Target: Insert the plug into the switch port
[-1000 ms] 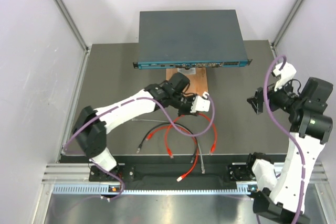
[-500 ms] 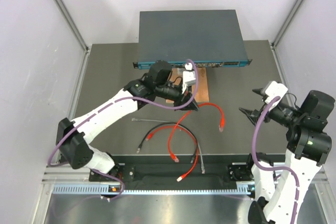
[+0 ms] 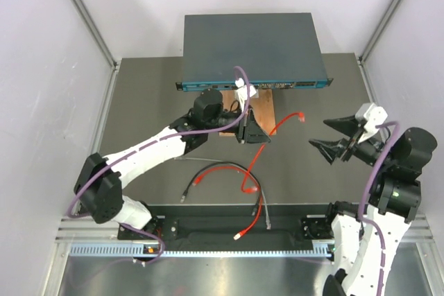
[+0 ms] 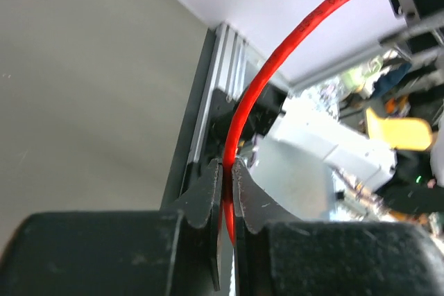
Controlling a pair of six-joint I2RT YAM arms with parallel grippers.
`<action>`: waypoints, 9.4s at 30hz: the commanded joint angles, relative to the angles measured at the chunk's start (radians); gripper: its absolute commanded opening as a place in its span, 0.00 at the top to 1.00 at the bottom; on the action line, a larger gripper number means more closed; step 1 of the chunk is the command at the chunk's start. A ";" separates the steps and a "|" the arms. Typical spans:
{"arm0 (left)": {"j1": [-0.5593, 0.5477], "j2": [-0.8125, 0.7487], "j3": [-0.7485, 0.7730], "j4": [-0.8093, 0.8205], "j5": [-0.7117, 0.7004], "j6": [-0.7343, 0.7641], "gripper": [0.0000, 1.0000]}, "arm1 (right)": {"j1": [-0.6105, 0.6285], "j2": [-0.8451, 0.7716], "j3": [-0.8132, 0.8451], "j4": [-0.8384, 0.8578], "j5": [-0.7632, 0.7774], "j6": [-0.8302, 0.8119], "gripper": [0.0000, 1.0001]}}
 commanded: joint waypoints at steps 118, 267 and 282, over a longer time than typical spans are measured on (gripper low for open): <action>-0.103 -0.096 0.414 -0.495 -0.275 0.366 1.00 | 0.528 0.323 0.280 0.086 0.415 0.242 0.16; 0.133 -0.012 0.458 -0.236 -0.177 0.044 0.15 | 0.287 0.773 0.502 -0.517 0.325 0.139 1.00; 0.017 0.086 0.451 -0.138 -0.192 -0.190 0.30 | 0.616 0.590 0.497 -0.355 0.411 0.175 1.00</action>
